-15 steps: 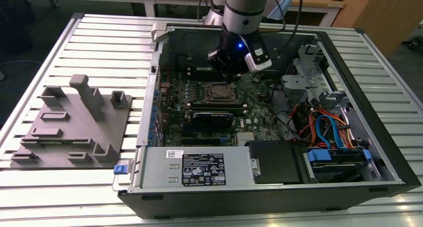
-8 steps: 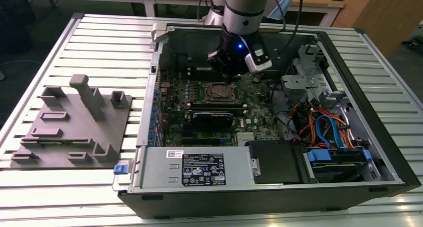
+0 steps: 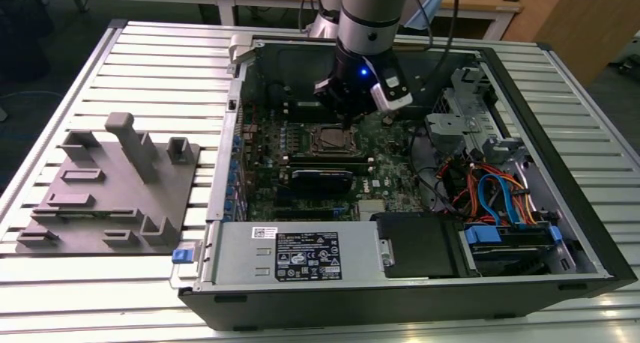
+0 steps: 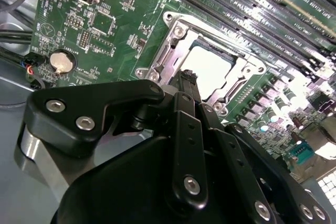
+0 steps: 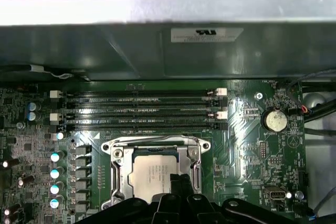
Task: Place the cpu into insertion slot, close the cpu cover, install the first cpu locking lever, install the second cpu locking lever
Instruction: 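Install the second cpu locking lever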
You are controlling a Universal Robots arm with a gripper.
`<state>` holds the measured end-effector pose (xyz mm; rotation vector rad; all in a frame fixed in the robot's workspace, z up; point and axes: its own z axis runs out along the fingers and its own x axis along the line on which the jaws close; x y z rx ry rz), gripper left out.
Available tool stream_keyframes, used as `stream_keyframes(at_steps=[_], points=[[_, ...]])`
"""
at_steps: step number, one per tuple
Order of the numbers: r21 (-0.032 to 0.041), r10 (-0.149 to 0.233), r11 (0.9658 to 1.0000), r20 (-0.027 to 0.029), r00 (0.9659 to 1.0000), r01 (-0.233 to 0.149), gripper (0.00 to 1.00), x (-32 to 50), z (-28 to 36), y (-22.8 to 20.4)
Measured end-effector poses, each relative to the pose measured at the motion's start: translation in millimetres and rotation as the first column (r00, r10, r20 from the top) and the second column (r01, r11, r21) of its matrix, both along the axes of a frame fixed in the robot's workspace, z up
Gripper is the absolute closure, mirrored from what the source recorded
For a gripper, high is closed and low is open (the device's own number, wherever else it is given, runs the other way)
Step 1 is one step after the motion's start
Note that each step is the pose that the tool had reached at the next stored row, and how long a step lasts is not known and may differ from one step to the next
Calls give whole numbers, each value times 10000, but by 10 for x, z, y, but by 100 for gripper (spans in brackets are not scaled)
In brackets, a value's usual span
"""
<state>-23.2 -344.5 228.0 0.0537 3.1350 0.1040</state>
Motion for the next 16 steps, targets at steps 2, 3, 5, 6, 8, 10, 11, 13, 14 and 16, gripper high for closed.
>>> stream_keyframes(at_steps=[2, 3, 5, 6, 8, 10, 11, 13, 14, 16], points=[[-1, 0, 10000, 0, 10000, 0, 90, 0, 0, -18], [-3, 0, 10000, 0, 10000, 0, 90, 0, 0, -24], [-4, -1, 10000, 1, 10000, 1, 90, 0, 0, -26], [-5, -1, 10000, 0, 10000, 1, 90, 0, 0, -26], [-4, 0, 10000, 0, 10000, 0, 90, 0, 0, -28], [-4, 0, 10000, 0, 10000, 0, 90, 0, 0, -28], [-4, 0, 10000, 0, 10000, 0, 90, 0, 0, -28], [-5, 0, 10000, 0, 10000, 0, 90, 0, 0, -28], [-4, 0, 10000, 0, 10000, 0, 90, 0, 0, -28], [-4, 0, 10000, -1, 10000, 0, 90, 0, 0, -29]])
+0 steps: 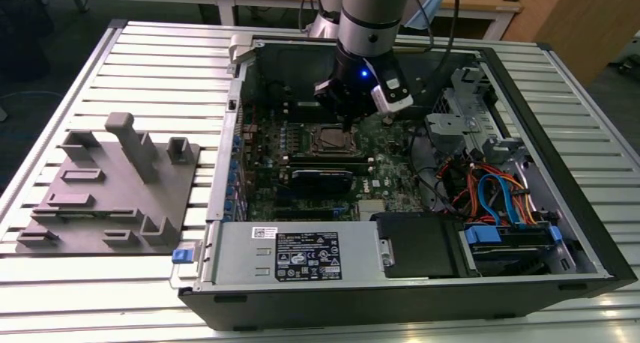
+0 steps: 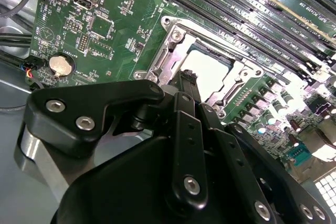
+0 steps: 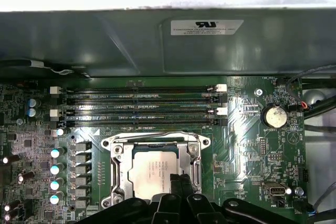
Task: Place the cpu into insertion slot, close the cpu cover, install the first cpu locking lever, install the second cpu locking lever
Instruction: 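Install the second cpu locking lever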
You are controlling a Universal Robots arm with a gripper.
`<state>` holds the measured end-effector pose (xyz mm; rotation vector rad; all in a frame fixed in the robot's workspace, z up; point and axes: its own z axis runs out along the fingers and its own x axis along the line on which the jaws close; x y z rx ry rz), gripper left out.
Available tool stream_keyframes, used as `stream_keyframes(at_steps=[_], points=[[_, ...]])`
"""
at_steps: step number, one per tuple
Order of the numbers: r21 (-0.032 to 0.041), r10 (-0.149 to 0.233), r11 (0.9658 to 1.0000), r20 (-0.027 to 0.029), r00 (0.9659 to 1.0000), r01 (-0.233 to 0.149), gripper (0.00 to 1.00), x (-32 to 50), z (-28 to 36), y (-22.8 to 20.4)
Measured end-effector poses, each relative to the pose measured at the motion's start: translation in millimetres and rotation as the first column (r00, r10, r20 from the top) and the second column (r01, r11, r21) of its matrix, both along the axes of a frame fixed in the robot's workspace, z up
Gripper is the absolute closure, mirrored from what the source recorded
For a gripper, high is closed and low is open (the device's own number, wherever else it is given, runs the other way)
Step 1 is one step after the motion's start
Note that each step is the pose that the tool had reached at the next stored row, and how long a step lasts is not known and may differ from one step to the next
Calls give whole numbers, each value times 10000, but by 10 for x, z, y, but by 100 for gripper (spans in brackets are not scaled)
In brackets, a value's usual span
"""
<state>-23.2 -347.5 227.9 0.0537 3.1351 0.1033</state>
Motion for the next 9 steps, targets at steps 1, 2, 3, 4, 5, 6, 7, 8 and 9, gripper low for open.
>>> stream_keyframes(at_steps=[1, 2, 3, 4, 5, 6, 7, 8, 9], points=[[1, 0, 10000, 0, 10000, 0, 90, 0, -1, -2], [1, 0, 10000, -1, 10000, 0, 90, 0, -1, -4], [-3, 1, 10000, -3, 10000, -1, 90, 0, 0, -9], [-2, 1, 10000, -4, 10000, -1, 90, 0, -1, -19], [-3, 0, 10000, -9, 10000, 0, 90, 0, -1, -35], [-2, 0, 10000, -14, 10000, 0, 90, 0, -1, -55], [-2, 0, 10000, -18, 10000, 0, 90, 0, -1, -75], [-1, 0, 10000, -20, 10000, 0, 90, 0, -1, -91], [-1, 0, 10000, -23, 10000, 0, 90, 0, -1, -104]])
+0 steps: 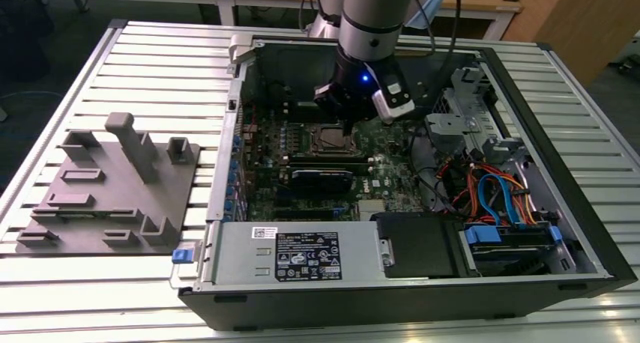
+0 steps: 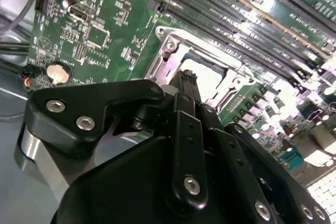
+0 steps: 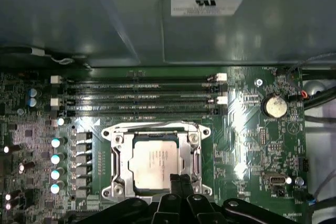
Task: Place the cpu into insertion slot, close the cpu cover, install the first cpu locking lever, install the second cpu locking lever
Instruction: 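Install the second cpu locking lever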
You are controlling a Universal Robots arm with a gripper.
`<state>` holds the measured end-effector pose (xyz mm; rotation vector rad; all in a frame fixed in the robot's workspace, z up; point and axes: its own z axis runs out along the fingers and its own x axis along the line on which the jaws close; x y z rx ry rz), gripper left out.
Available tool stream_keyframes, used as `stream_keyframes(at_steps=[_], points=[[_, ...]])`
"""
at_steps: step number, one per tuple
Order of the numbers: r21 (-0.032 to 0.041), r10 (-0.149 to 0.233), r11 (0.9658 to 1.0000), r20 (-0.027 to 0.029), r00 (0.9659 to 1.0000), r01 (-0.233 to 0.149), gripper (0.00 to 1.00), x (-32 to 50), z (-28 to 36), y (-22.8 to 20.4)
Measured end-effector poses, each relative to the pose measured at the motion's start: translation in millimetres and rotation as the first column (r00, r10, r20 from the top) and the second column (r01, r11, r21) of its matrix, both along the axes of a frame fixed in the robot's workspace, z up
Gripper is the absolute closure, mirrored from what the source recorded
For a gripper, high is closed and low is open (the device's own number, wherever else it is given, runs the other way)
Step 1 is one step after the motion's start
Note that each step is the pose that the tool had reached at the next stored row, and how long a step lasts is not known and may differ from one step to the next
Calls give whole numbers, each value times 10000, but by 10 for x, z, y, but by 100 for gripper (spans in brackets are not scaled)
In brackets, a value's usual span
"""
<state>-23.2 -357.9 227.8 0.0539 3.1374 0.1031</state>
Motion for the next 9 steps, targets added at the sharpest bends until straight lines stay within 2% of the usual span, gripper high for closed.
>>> stream_keyframes(at_steps=[2, 5, 6, 9], points=[[1, 1, 10000, -15, 10000, -1, 90, 0, 1, -15], [-1, 0, 10000, -83, 10000, 0, 90, 0, 32, -16], [-12, 278, 9996, -154, 9995, -279, 90, -2, 50, -16], [-20, 584, 9983, -169, 9981, -584, 90, -1, 49, -22]])
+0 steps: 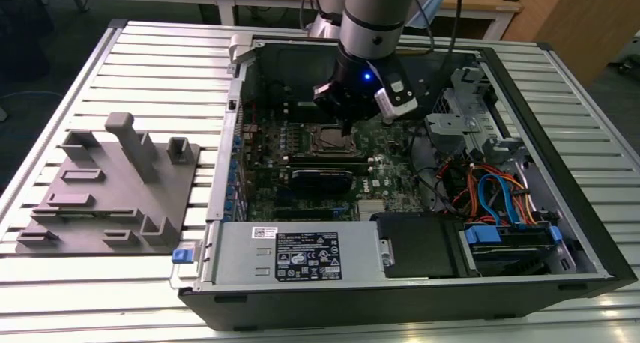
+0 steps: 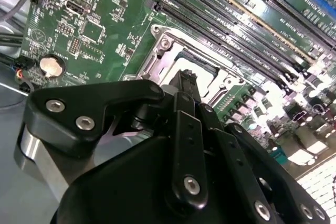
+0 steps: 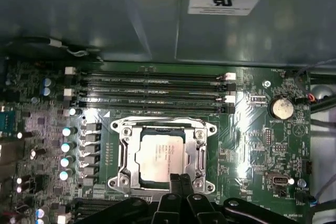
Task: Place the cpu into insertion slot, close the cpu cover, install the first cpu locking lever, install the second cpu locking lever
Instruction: 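Install the second cpu locking lever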
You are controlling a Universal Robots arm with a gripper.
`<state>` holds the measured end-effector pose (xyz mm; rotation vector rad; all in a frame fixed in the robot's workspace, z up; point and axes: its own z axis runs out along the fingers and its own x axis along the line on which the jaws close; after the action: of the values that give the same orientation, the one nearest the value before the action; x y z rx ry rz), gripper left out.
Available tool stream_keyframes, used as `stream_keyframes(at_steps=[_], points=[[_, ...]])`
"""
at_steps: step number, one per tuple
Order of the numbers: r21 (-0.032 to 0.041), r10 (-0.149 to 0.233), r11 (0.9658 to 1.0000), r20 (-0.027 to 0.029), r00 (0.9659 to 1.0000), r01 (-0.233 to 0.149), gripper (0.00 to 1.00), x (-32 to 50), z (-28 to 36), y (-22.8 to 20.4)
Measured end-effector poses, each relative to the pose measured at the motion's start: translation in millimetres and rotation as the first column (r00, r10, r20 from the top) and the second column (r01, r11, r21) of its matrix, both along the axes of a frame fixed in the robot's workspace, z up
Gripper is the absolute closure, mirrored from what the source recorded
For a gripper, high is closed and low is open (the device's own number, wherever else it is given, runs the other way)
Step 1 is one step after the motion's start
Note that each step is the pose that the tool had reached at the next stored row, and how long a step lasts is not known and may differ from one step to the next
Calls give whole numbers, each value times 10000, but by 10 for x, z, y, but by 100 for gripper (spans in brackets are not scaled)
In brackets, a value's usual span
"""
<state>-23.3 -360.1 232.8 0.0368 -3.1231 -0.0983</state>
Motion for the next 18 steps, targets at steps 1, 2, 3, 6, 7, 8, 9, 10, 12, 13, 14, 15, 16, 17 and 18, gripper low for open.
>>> stream_keyframes(at_steps=[1, 2, 3, 6, 7, 8, 9, 10, 12, 13, 14, 15, 16, 17, 18], points=[[2, 3, 10000, -1, 10000, -3, 90, 0, 0, -12], [6, 2, 10000, -1, 10000, -2, 90, 0, 0, -28], [9, 1, 10000, -1, 10000, -1, 90, -1, 0, -49], [22, 1, 10000, 0, 10000, -1, 90, -1, -1, -109], [26, 0, 10000, -1, 10000, 0, 90, -1, 0, -128], [43, 1, 10000, -2, 10000, -1, 90, -1, 0, -146], [85, 0, 10000, -4, 10000, 0, 90, -3, 0, -158], [144, 0, 9999, -17, 10000, 0, 90, -7, -1, -163], [254, 2, 9997, -56, 10000, 0, 90, -20, -2, -166], [277, 4, 9996, -73, 10000, -2, 90, -27, -2, -169], [282, 8, 9996, -83, 10000, -6, 90, -32, -3, -175], [282, 11, 9996, -88, 10000, -8, 90, -37, -5, -186], [282, 11, 9996, -92, 10000, -8, 90, -41, -6, -199], [282, 11, 9996, -94, 10000, -8, 90, -46, -6, -217], [282, 10, 9996, -95, 10000, -7, 90, -51, -7, -234]])
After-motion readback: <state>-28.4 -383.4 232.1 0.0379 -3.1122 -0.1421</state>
